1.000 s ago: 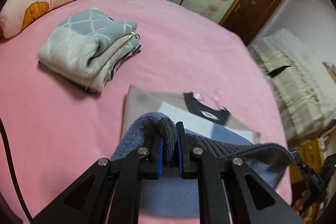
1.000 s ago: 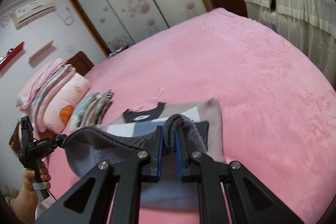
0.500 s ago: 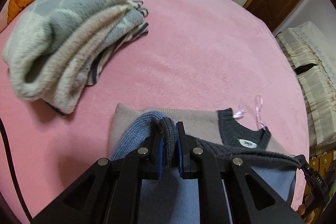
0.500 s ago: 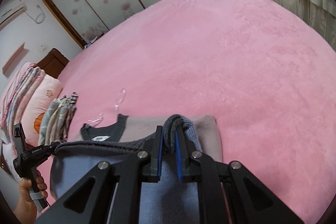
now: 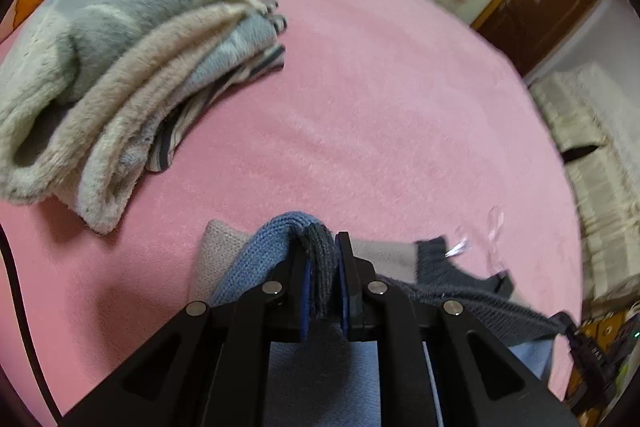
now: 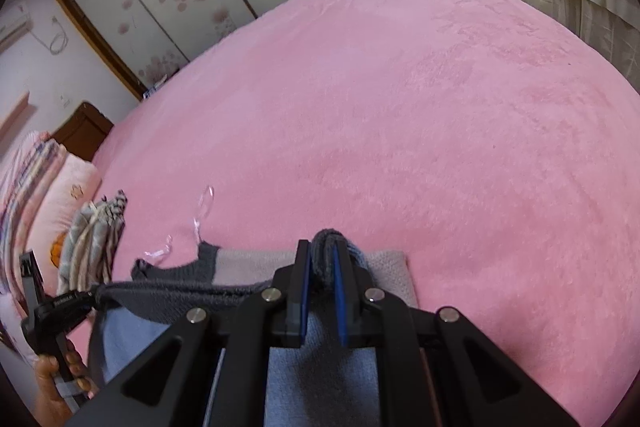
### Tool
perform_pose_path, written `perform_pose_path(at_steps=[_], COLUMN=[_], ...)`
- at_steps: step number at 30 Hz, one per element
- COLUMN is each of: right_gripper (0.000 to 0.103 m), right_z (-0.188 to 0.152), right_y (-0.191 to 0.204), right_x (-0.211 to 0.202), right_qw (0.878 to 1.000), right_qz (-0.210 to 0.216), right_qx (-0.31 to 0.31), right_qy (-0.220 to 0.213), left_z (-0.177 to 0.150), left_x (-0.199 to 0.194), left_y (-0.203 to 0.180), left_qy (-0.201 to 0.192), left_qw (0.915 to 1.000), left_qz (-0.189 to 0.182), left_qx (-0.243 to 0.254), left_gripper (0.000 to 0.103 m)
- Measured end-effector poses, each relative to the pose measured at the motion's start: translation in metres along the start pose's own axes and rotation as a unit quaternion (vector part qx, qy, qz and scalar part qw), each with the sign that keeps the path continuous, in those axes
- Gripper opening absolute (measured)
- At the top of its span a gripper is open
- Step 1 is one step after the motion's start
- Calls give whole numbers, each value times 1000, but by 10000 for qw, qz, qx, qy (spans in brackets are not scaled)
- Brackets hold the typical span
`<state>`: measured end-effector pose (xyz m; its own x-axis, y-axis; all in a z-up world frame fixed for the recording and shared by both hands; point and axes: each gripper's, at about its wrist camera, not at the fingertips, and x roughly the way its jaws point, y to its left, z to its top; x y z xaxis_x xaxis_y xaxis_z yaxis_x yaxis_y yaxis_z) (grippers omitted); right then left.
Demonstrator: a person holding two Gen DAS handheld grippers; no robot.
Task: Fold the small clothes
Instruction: 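Lift the hem with both grippers and fold it over toward the collar, then lower the hem near the collar and open both grippers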
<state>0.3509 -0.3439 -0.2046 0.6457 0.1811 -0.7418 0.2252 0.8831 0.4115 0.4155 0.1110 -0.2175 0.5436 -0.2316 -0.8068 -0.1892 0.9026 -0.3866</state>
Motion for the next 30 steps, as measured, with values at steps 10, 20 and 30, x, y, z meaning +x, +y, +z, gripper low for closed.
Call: perform_pose_path(at_steps=[10, 20, 30], right_gripper=[10, 49, 49], right_z=[3, 6, 7], right_y=[-6, 2, 7], right_x=[-20, -31, -58], right_qw=[9980, 9978, 9916], right_qz=[439, -156, -771], right_qx=[174, -19, -812], right_qy=[-426, -643, -642], left_z=[-5, 2, 10], left_x=[-27, -2, -49], left_y=[3, 1, -23], left_qy=[-690, 159, -497], left_qw=[9962, 9998, 9916], left_qz=[-398, 43, 654], left_qx=[-354, -123, 999], left_gripper=[9, 53, 75])
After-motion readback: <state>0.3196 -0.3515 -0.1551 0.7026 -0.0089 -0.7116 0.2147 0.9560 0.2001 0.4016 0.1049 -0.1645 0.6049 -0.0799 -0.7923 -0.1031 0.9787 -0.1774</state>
